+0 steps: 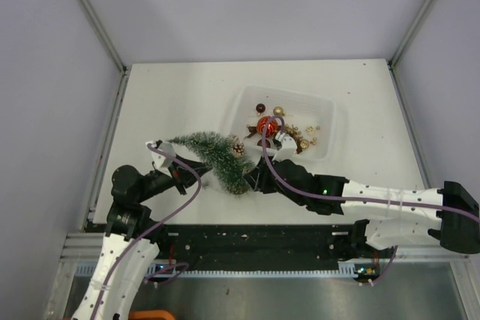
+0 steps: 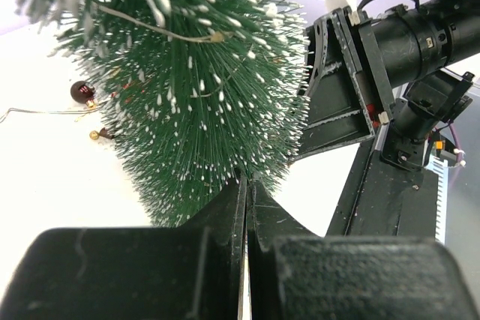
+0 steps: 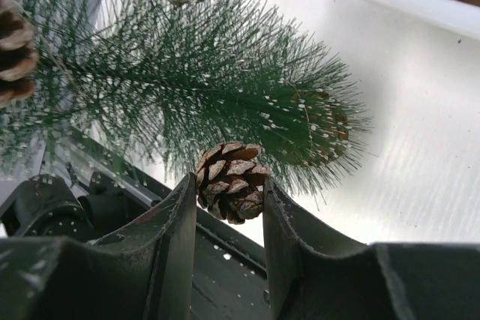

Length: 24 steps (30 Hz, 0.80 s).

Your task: Decorate the small christmas tree

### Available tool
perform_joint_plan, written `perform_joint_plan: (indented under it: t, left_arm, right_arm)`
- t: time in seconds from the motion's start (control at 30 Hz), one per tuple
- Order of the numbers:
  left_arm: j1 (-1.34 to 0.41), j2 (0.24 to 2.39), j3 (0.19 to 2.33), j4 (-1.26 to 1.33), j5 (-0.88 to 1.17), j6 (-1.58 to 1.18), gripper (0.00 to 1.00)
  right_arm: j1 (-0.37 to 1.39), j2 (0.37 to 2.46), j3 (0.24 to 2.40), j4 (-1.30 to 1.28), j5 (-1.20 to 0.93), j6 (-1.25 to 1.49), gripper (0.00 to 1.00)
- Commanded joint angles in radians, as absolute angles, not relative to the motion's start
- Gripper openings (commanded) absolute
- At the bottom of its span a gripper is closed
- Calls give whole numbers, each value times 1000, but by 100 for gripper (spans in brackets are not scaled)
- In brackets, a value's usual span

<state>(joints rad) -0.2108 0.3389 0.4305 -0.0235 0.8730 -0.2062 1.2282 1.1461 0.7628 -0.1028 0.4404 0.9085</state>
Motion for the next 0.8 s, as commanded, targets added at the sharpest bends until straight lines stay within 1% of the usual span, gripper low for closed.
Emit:
perform_joint_plan:
  t: [0.0,0.37,0.53,0.77]
  left_arm:
    - [-221,345,476,5,877,-190,0]
    - [-222,350,472,5,879,-190,0]
    - [-225,350,463,12,881,-196,0]
    - [-227,337,460,8,882,-199,0]
  right_arm:
    - [1233,1108,733,21,417,891,28]
    - [1235,1206,801,215,445,859,34]
    - [1239,1220,793,207,475,871,38]
    - [1241,1190,710,181,532,923,38]
